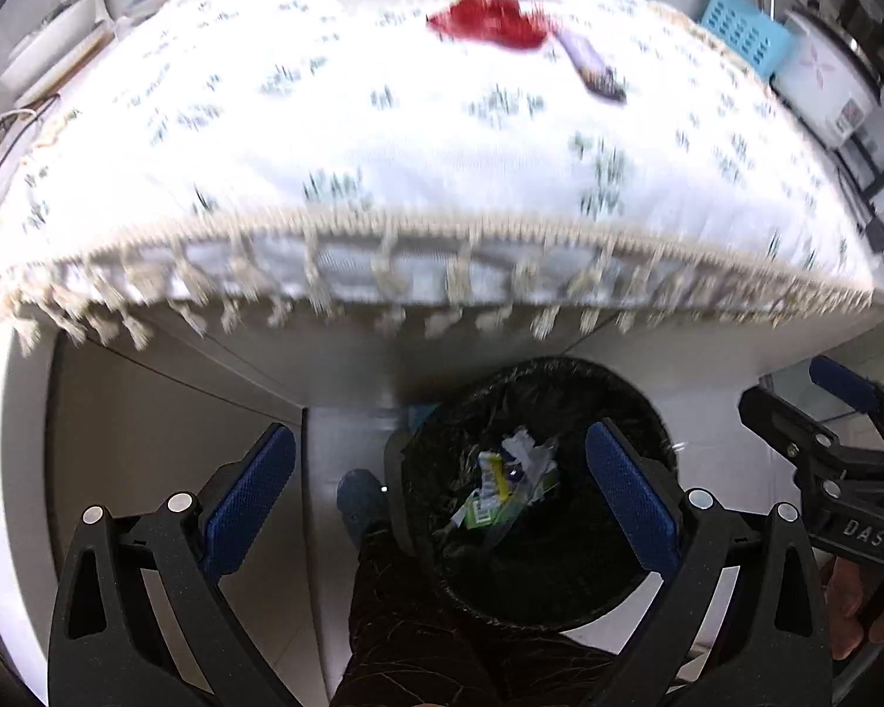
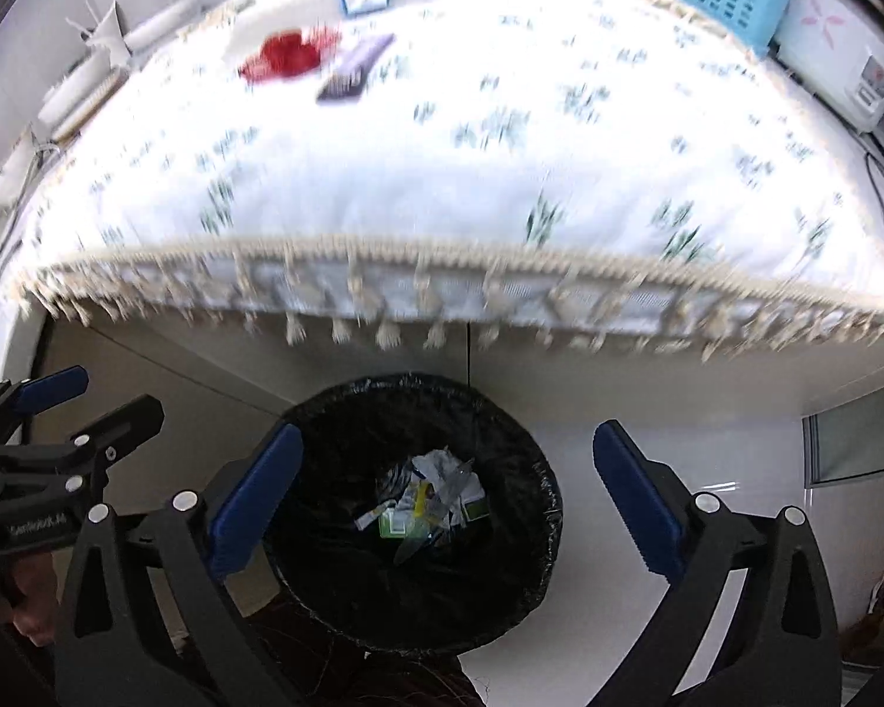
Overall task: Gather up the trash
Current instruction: 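Move both tools back over the table toward the milk carton and purple packet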
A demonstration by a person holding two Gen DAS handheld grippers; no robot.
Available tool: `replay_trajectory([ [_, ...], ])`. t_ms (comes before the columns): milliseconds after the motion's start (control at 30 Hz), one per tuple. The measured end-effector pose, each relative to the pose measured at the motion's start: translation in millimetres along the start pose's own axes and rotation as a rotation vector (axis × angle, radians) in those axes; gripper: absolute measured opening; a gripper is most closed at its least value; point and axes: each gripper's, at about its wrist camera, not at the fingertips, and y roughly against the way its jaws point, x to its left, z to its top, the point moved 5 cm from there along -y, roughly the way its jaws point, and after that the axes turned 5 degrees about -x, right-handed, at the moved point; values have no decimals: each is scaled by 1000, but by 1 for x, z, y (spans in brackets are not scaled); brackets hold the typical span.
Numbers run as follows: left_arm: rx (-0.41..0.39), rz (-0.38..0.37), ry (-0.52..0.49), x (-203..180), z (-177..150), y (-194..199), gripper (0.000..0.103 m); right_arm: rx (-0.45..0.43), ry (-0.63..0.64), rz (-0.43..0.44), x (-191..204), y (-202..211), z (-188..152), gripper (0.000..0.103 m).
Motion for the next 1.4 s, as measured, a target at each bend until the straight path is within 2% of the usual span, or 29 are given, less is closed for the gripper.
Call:
replay_trajectory([
  [400,-63,-16,10,-1,67,41,97,-99,-19,-6,-2,43,53,95],
  [667,-93,-21,8,3,111,49,97,-137,-20,-19,2,50,87,95],
  [1100,-124,-41,-13,0,203,44,97,-135,-12,-50,14,35,137,95],
  [1400,-99,-65,-5,-11,282,12,97,-121,-11,-66,26,14,169,95],
])
